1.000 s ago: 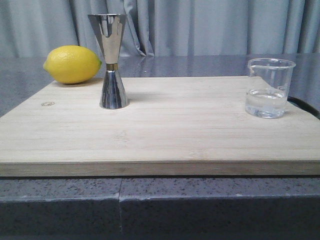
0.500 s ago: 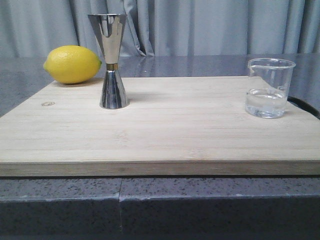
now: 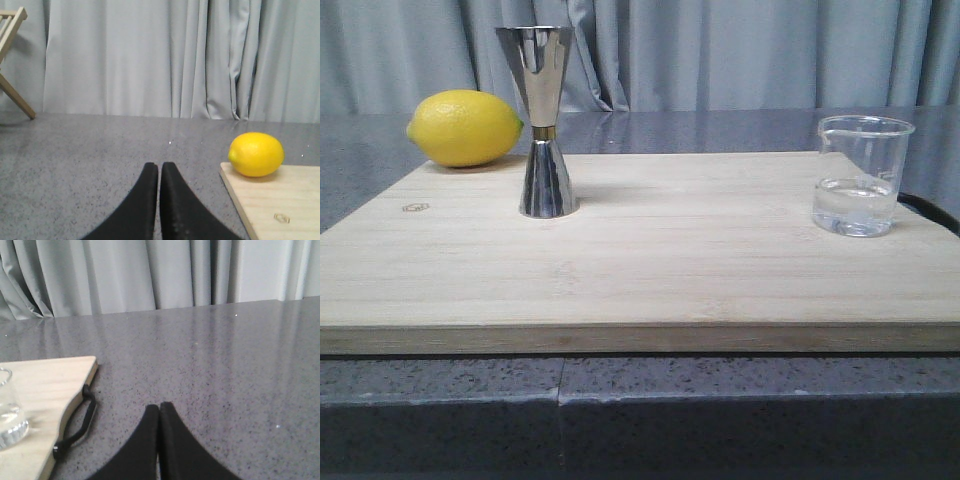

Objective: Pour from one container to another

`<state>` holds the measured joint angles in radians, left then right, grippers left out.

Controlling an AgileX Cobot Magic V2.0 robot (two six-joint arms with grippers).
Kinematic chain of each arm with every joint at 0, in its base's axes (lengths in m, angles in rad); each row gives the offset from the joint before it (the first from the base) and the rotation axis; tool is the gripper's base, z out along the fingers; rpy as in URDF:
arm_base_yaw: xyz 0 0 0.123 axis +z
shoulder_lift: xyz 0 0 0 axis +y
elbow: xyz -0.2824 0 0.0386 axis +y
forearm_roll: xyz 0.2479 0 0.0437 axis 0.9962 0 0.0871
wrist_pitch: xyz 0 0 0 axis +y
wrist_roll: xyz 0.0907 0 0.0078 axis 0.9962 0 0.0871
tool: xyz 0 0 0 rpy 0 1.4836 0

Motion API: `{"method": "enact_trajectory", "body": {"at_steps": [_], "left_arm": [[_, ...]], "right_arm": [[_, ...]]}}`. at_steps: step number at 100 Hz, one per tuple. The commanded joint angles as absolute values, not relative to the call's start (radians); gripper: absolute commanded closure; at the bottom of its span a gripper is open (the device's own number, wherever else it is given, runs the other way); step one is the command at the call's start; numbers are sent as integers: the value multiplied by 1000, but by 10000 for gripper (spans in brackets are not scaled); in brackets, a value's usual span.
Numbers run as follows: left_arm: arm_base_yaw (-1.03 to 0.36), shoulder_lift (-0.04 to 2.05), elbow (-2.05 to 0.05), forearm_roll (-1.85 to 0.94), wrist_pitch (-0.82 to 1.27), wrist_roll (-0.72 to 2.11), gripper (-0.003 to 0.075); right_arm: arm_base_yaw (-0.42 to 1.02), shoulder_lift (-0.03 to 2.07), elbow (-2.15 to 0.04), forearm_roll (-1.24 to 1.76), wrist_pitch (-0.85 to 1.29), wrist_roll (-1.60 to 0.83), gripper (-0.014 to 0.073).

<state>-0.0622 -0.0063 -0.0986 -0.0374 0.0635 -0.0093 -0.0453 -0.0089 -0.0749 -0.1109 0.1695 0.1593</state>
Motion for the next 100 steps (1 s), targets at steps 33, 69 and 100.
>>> {"method": "enact_trajectory", "body": {"at_steps": [33, 69, 100], "left_arm": [[-59, 188, -447, -46, 212, -12, 739], [-59, 241, -462, -46, 192, -12, 739], [-59, 241, -462, -46, 192, -12, 739]], "right_arm": [[-53, 175, -458, -143, 378, 37, 665], [-53, 219, -492, -143, 371, 37, 665], [-53, 219, -492, -143, 371, 37, 665]]}}
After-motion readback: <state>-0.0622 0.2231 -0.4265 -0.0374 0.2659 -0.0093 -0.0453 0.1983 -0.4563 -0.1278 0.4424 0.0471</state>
